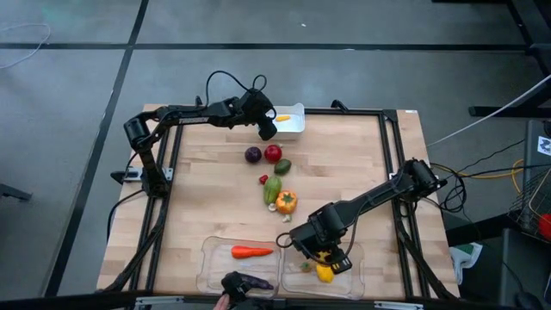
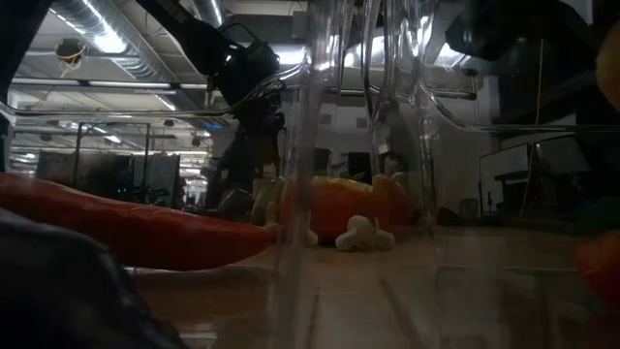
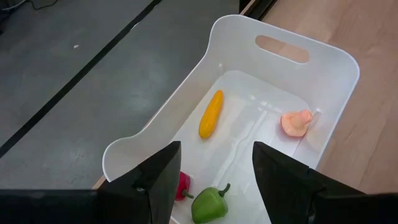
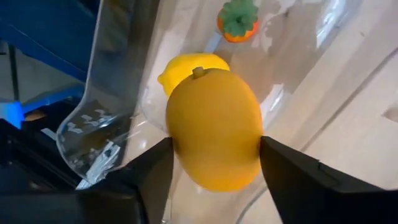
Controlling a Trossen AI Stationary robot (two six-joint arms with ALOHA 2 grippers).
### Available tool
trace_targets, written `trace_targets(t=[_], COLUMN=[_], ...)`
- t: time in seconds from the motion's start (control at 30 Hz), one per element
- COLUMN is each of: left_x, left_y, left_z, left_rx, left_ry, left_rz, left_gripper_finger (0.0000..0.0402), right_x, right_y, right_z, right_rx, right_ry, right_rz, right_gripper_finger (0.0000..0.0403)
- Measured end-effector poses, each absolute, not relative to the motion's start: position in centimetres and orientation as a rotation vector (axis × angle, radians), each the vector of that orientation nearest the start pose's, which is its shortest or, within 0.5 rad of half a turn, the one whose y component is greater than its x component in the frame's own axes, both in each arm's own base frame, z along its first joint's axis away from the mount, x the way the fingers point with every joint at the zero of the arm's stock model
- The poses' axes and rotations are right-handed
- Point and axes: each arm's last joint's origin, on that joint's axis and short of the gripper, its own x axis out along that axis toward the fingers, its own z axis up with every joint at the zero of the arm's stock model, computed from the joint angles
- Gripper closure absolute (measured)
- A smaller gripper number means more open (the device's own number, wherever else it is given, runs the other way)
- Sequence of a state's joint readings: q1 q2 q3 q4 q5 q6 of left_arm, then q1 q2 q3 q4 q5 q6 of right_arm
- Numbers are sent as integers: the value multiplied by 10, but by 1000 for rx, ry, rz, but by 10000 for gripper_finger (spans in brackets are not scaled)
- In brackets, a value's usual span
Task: Sort produce into baskets
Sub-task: Put the yellow lemon into the right transparent bin, then put the red chili pepper into the white bin
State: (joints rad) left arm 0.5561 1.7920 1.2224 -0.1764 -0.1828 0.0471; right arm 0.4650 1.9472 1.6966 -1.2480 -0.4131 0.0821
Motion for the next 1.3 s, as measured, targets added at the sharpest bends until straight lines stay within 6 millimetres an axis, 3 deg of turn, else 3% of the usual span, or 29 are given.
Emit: trace_targets(t=[0.3,0.77,0.97,1.13,1.3], left_x=[326,329,330,338,345], left_y=[209,205,203,189,162], left_z=[214,214,214,214,208], left_rx=[-98,-163,-236,-253,-195], left_ry=[765,740,718,714,804], left_rz=[685,551,517,391,247], left_gripper_finger=[205,205,205,205,205], right_x=[331,320,314,315,319], right_y=[179,174,168,155,134], right_z=[250,250,250,252,264], right_rx=[34,24,-96,-125,-119], right_ry=[1589,1712,1770,1788,1731], right_rz=[658,627,620,635,636], right_gripper_finger=[106,125,125,126,126])
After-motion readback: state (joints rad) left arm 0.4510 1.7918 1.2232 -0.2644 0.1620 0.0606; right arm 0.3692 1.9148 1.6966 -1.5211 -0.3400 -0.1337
